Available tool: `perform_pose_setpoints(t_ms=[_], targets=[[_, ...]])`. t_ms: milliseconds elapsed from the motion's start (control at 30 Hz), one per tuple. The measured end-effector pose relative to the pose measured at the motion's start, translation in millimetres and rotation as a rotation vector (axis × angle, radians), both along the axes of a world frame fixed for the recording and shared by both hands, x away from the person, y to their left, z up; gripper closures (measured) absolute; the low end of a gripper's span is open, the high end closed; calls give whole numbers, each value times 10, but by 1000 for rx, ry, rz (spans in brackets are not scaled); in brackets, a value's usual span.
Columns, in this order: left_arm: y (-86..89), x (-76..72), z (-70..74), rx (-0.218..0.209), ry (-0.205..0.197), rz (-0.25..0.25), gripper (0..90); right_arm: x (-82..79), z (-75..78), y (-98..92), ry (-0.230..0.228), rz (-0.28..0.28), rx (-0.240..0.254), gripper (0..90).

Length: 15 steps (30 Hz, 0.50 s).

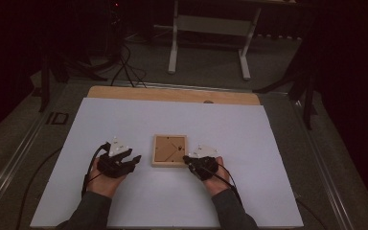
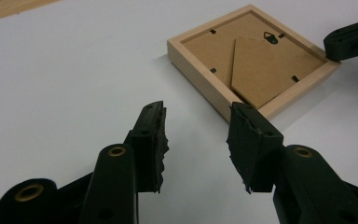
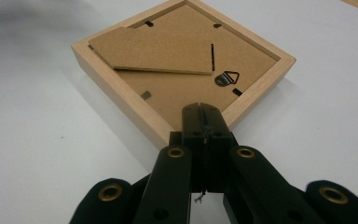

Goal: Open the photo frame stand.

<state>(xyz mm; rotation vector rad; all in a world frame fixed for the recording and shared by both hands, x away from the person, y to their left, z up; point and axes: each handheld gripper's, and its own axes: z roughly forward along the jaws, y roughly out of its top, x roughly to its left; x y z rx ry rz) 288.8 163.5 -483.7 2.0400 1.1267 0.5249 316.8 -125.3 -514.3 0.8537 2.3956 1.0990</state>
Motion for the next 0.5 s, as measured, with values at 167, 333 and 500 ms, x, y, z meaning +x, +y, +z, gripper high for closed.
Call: perform_pose_setpoints(t_ms=[167, 333, 500], targets=[[-150, 121, -9, 23, 27, -41, 535, 2, -1, -5, 2, 3, 3, 898], [-263, 216, 34, 28, 44, -71, 512, 6, -1, -12, 7, 3, 7, 898], [-312, 310, 94, 23, 68, -83, 501, 9, -3, -15, 8, 4, 10, 898]])
